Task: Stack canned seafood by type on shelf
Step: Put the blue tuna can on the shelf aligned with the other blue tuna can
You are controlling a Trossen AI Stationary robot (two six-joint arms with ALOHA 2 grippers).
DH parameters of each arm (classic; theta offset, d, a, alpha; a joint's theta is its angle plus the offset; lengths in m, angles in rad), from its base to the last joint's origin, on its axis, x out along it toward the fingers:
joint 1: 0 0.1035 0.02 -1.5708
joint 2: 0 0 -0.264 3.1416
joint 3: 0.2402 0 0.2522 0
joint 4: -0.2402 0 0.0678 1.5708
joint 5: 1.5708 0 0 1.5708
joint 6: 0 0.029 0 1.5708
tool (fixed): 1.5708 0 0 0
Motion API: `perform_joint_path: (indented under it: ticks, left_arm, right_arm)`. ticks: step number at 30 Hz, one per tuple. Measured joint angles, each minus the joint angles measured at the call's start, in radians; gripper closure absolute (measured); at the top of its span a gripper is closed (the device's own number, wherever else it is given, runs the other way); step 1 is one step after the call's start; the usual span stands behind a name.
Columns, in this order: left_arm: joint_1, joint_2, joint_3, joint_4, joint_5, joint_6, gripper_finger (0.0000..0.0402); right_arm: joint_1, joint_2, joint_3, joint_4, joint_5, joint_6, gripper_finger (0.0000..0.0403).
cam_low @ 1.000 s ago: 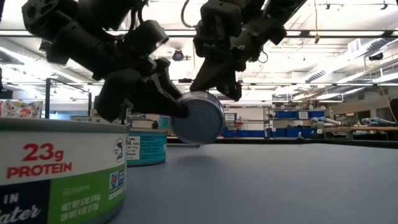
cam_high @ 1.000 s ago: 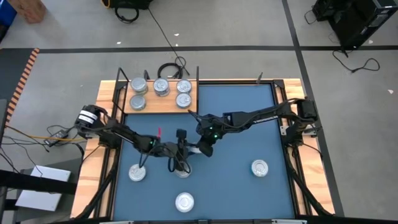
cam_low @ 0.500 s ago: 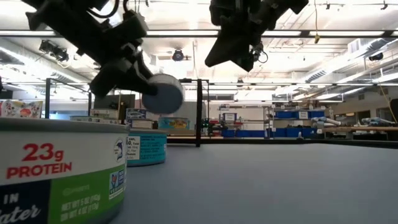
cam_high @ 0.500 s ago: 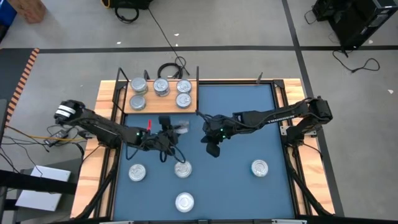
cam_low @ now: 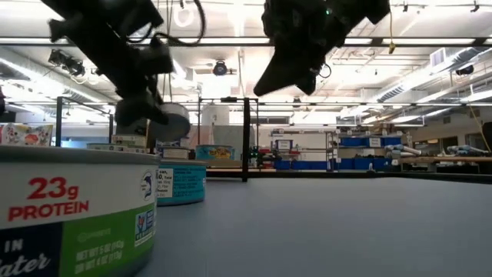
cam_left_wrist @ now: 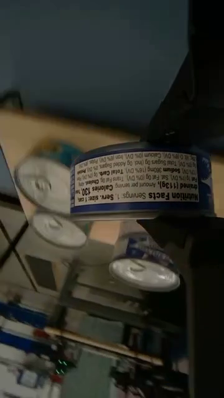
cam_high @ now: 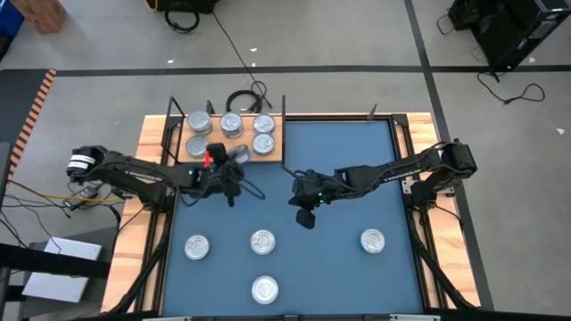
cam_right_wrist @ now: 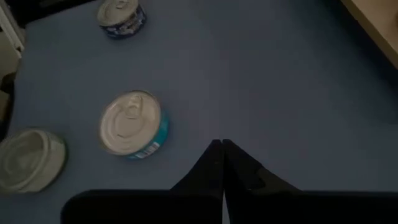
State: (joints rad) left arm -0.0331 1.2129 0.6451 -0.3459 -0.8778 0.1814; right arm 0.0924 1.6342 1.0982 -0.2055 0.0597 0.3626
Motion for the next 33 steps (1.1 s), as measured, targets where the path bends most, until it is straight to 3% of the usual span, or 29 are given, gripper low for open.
perform_joint_path:
  ticks: [11,29,33]
  left_arm:
    - [0.148,0.003,0.0,-0.049,0.029,0.025,0.0256]
    - [0.263,0.037,0.0,-0.045,0.16,0.044,0.0256]
    - [0.263,0.062,0.001,-0.039,0.177,0.028,0.022]
  right_arm:
    - [0.0,0.001,-0.113,0.173,0.003,0.0,0.0397]
    - [0.024,0.001,-0.129,0.217,0.003,-0.018,0.0397]
    - [0.025,0.001,-0.129,0.22,0.003,-0.018,0.0397]
